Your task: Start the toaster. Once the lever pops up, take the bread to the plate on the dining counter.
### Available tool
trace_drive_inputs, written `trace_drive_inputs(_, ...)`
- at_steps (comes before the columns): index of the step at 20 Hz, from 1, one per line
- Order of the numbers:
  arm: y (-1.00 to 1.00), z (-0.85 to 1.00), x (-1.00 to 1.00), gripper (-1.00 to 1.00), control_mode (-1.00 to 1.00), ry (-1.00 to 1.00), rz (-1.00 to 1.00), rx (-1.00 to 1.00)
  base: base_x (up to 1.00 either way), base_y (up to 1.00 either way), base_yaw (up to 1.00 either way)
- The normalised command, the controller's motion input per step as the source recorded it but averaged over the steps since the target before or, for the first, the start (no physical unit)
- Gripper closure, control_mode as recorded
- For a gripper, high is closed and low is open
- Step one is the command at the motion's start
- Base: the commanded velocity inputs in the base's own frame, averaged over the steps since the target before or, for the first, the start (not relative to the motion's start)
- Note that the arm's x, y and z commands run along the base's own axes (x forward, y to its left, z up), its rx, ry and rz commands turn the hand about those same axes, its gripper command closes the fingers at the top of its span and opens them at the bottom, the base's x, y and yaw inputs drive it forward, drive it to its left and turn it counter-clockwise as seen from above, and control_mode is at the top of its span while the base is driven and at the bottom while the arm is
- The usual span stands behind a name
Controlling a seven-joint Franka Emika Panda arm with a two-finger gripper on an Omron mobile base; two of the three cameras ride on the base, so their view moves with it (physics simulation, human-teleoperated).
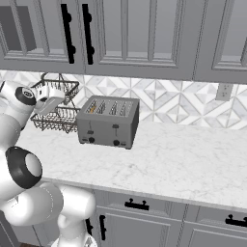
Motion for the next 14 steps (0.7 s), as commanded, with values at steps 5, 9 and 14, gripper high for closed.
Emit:
trace_drive_inputs(5,0.00,0.00,0.00,-1.00,-1.00,0.00,0.00,0.00,0.00,0.00,0.00)
trace_drive_inputs(9,0.00,0.00,0.00,-1.00,-1.00,0.00,0.00,0.00,0.00,0.00,0.00)
trace_drive_inputs(14,0.00,0.00,0.00,-1.00,-1.00,0.00,0.00,0.00,0.00,0.00,0.00)
